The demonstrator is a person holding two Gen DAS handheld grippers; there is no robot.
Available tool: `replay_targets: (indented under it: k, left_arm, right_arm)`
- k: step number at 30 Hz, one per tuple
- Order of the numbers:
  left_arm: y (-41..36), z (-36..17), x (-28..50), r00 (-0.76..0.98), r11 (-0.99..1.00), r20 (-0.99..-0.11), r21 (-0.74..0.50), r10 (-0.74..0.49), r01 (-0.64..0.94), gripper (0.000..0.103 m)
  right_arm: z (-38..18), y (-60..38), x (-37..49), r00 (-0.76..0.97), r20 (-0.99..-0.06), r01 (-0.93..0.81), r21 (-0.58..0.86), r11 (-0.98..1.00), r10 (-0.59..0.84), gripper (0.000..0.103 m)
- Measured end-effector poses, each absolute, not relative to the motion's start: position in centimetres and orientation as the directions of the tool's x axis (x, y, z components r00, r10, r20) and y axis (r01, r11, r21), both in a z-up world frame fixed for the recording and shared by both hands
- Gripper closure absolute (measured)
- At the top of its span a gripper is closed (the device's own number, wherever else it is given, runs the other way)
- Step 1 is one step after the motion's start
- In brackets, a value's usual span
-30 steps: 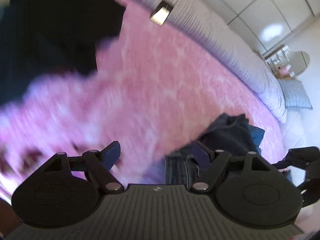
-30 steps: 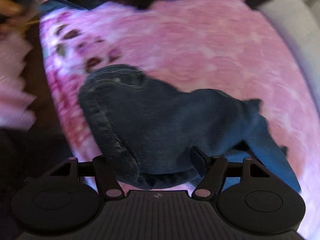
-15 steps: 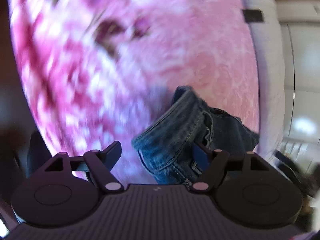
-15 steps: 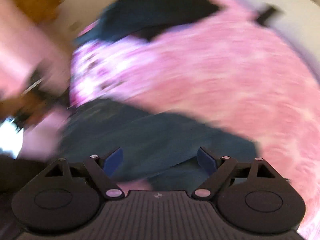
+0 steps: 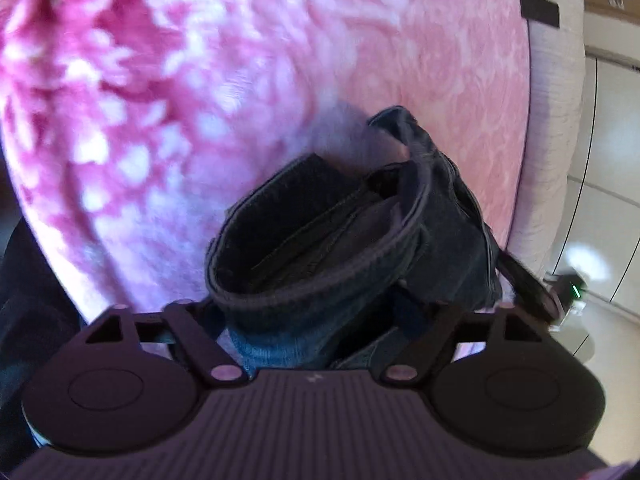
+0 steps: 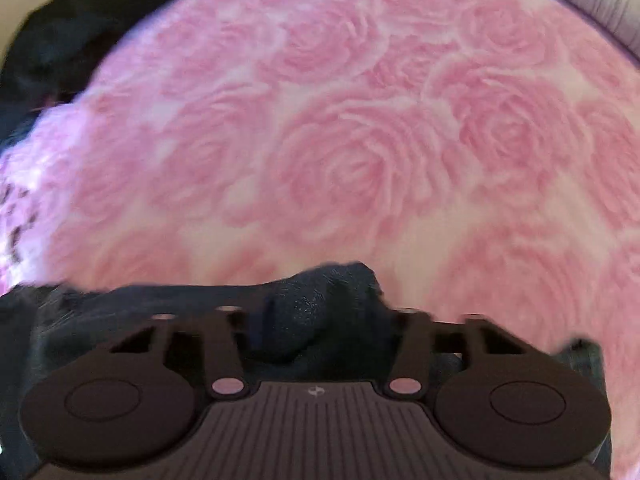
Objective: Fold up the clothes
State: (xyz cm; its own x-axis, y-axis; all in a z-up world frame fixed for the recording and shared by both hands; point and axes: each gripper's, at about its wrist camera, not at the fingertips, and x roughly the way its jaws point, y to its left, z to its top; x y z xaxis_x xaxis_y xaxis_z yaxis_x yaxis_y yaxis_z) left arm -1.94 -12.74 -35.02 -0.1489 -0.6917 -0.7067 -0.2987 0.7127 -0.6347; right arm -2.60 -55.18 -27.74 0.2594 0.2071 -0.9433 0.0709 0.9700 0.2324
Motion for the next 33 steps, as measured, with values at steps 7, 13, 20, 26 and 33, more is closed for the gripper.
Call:
replay_targets:
  k: [7,13,20,26,33]
  left_arm:
    - [-15.5,-30.3,0.4,-0.185,0.735,-0.736,-0.672,-0.651,0.088,0.072]
    - [-13.1,-29.5,-0.4,-0.144,0.794,-0.805,-0.593,-0.576,0.136,0.051]
    - [-11.6,-30.8,-2.5,-0.110,0.803,-0.796,-0.592,-0.595,-0.066,0.034]
    - [-14.2,-33.9,-3.8,-0.098,0.767,-0.762,-0.623,-0.640,-0.154,0.037]
    - [-16.0,-32.6,-2.9,-0.034,0.765,-0.764,-0.643,-0.644,-0.039,0.094]
  right_arm:
    - [-19.4,-54.1,-17.5,0.129,-0.980,0.039,0.158,0.987,0.152,0.100]
    - [-15.4,-53.5,-23.6,0.169,-0.957,0.056,0.250,0.967,0.238,0.098]
    - [-16.6,-55.8,-9.3,0.410,-0.859,-0.178,0.254,0.951,0.306,0.009]
    - [-27.0,-57.7,-0.1,0.134,-0.964,-0.186,0.203,0.961,0.230,0.010]
    - [-29.8,-60.8,-2.4,-0.040,-0.938,0.038,0.344,0.938,0.345,0.063]
